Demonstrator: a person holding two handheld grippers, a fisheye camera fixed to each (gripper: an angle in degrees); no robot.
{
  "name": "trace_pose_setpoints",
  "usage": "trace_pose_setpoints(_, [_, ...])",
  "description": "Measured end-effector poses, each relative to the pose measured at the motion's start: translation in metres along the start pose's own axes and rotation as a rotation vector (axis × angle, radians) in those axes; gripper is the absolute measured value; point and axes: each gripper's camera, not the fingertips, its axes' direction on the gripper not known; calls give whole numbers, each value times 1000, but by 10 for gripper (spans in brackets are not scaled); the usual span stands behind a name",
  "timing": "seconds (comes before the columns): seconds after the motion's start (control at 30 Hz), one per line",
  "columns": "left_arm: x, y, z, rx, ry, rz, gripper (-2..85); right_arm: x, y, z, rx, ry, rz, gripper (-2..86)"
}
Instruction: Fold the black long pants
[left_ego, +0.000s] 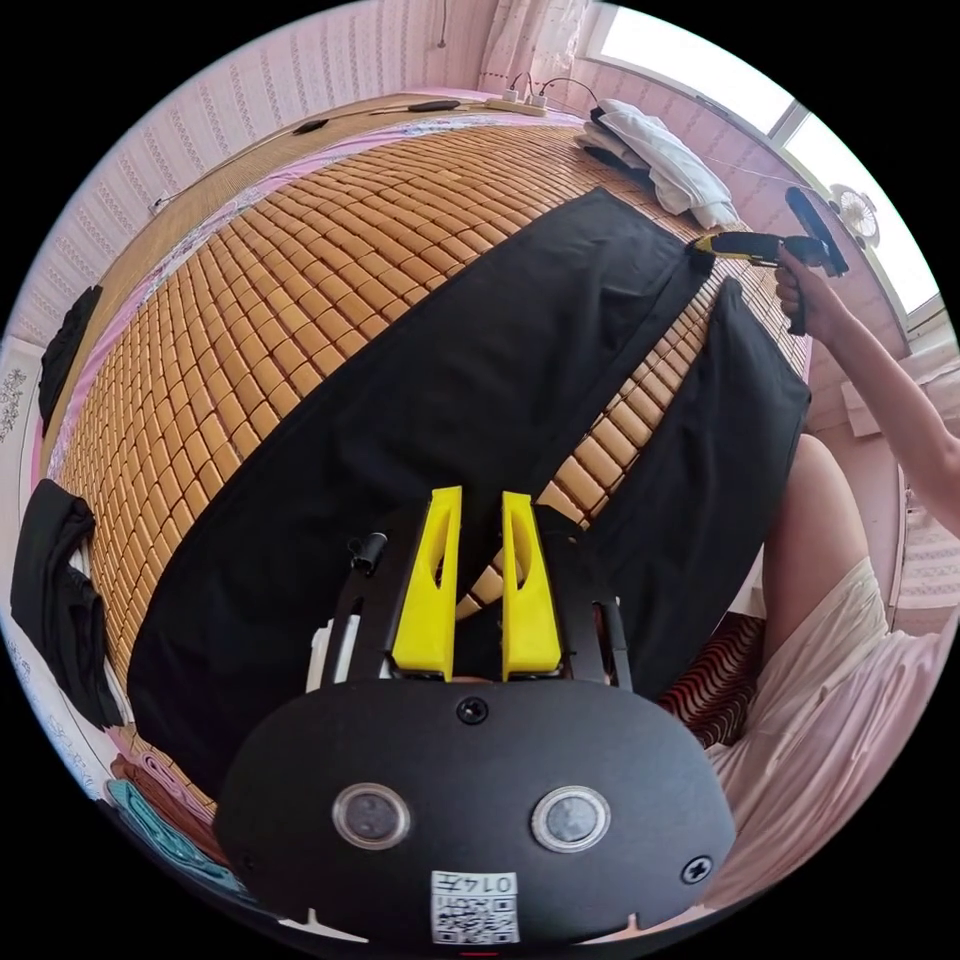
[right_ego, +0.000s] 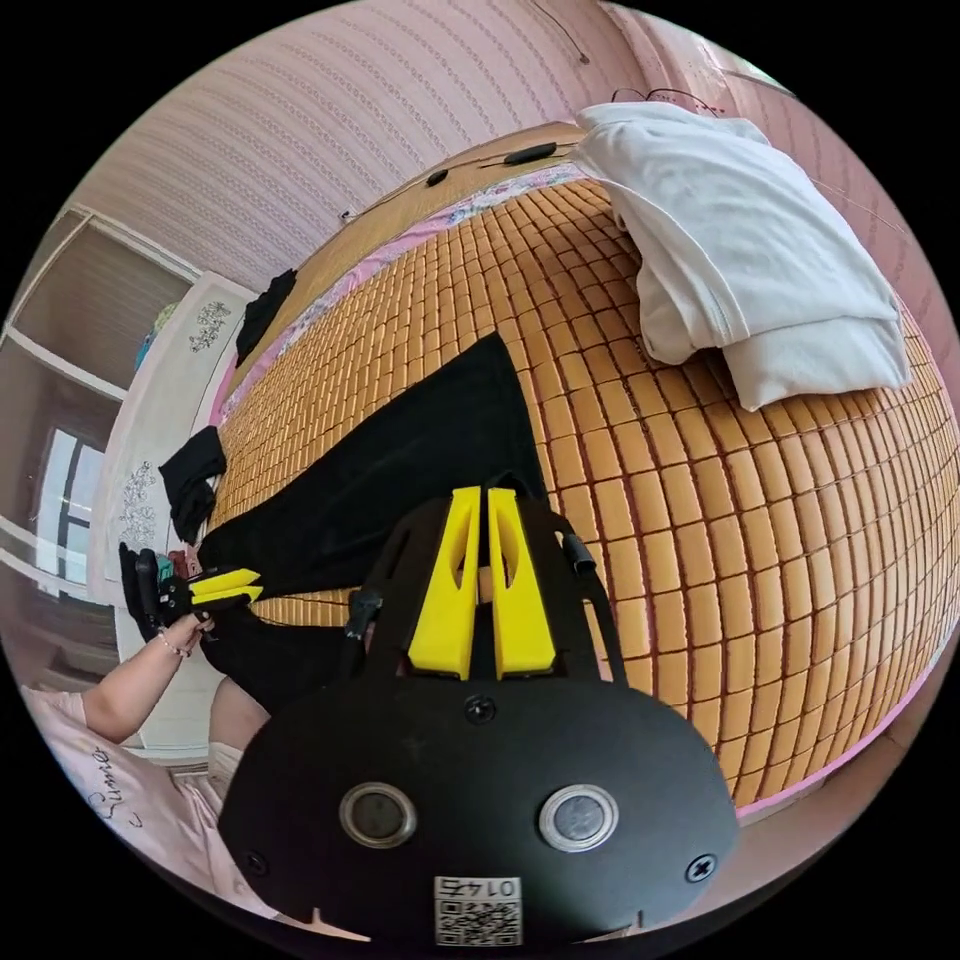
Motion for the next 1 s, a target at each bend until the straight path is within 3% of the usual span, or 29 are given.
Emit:
trace_pose_setpoints(0.1, [-4, 9, 1, 6, 10, 8, 71, -21, 13, -36, 146, 23, -137, 5])
trace_pose_setpoints(0.3, [-8, 29, 3, 15, 39, 53, 74, 15, 66, -12, -119, 198, 6, 45])
trace_pose_setpoints(0.47, [-23, 50, -15, 87, 24, 35, 77, -13, 41, -1, -60, 240, -58, 11])
trace_pose_setpoints(0.73, [-109, 93, -12, 171, -119, -345, 70, -46, -31, 97, -147, 313, -107, -6])
trace_pose_setpoints(0.83, [-125, 106, 6, 107, -82, -374, 67, -46, -39, 104, -105, 315, -100, -9])
trace_pose_setpoints(1.0, [-141, 134, 9, 152, -72, -387, 64, -49, -54, 114, -138, 349, -128, -10])
